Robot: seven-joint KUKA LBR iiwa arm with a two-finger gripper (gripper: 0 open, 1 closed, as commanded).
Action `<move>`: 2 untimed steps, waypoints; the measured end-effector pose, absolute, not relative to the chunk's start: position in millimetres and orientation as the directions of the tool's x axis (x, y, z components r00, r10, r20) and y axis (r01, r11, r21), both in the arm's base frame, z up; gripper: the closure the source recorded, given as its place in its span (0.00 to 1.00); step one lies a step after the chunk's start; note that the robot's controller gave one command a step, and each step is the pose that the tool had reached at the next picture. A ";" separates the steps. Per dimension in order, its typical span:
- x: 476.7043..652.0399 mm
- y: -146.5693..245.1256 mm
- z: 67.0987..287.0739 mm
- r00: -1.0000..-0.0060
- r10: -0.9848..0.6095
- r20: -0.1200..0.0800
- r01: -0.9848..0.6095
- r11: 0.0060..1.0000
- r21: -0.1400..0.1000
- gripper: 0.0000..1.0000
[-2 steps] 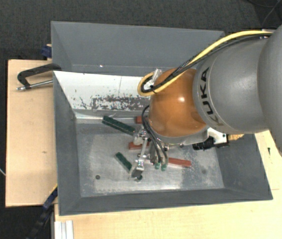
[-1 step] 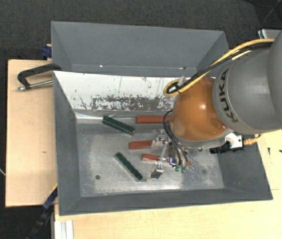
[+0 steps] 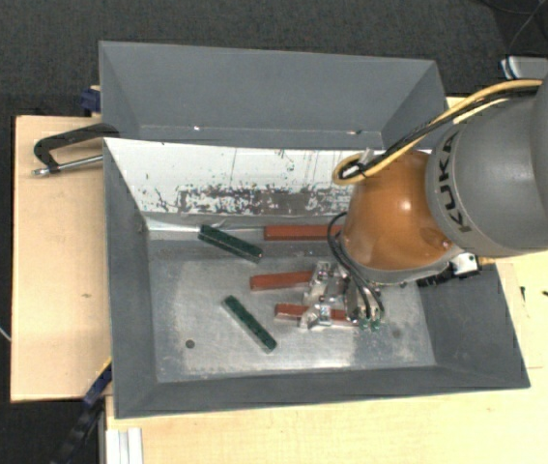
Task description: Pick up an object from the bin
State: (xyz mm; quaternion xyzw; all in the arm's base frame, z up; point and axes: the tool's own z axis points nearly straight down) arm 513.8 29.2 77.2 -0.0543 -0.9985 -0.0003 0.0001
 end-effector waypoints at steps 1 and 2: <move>513.8 29.2 77.2 -0.994 0.109 0.000 0.109 0.994 0.001 1.00; 512.9 29.2 79.2 -0.994 0.108 0.001 0.108 0.994 0.001 1.00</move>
Offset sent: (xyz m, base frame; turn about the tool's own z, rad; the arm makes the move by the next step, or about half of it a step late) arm 0.0001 0.0001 0.0286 0.0000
